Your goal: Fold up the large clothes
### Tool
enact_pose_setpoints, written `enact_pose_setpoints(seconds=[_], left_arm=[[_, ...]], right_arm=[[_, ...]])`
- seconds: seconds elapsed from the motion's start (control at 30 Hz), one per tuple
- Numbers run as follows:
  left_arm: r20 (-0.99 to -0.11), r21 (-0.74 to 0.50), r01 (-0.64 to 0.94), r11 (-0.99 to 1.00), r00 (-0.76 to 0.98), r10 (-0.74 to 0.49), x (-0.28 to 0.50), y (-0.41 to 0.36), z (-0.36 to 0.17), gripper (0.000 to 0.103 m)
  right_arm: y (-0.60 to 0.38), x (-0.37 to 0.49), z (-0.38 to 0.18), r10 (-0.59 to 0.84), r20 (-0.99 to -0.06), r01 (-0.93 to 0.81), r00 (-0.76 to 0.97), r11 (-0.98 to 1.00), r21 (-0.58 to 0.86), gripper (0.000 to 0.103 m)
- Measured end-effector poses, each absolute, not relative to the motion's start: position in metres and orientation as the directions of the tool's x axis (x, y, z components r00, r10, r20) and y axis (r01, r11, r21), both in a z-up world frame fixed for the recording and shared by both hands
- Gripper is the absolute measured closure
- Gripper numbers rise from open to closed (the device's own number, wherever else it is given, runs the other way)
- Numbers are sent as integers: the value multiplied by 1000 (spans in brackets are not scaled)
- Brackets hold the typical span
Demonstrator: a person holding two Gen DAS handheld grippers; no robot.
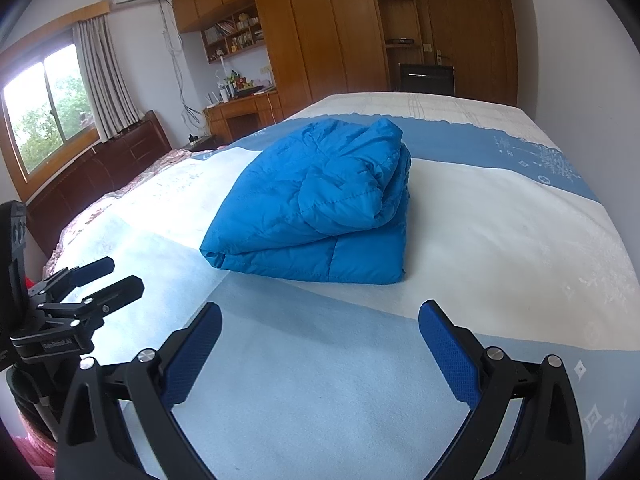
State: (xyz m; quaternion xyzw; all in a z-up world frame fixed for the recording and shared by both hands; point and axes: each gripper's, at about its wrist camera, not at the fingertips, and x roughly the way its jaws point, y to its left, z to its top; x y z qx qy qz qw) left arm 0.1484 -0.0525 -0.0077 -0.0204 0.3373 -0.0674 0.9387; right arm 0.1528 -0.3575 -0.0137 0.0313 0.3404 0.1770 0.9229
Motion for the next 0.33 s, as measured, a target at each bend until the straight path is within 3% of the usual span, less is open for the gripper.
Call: enact_pose_setpoints(seconds=[0.33], left_arm=[[-635, -77, 106, 991, 762, -131, 150, -53, -8, 5]], right_arm=[[-360, 156, -15, 347, -623, -304, 700, 936, 179, 4]])
